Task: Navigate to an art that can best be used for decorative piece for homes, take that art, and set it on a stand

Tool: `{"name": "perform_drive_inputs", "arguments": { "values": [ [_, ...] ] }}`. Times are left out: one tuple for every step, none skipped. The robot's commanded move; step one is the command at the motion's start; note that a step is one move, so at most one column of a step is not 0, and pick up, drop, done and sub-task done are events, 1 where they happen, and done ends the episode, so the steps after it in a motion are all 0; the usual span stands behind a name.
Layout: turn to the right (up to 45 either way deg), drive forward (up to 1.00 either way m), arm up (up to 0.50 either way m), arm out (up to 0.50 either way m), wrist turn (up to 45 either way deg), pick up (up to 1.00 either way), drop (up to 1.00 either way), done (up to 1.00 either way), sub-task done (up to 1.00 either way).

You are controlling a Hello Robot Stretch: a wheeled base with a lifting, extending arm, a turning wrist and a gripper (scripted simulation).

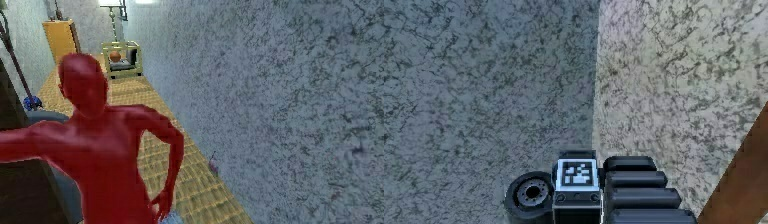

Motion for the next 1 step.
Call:
{"name": "perform_drive_inputs", "arguments": {
  "values": [
    [0.0,0.0,0.0,0.22,0.0,0.0,0.0,0.0,0.0]
  ]
}}
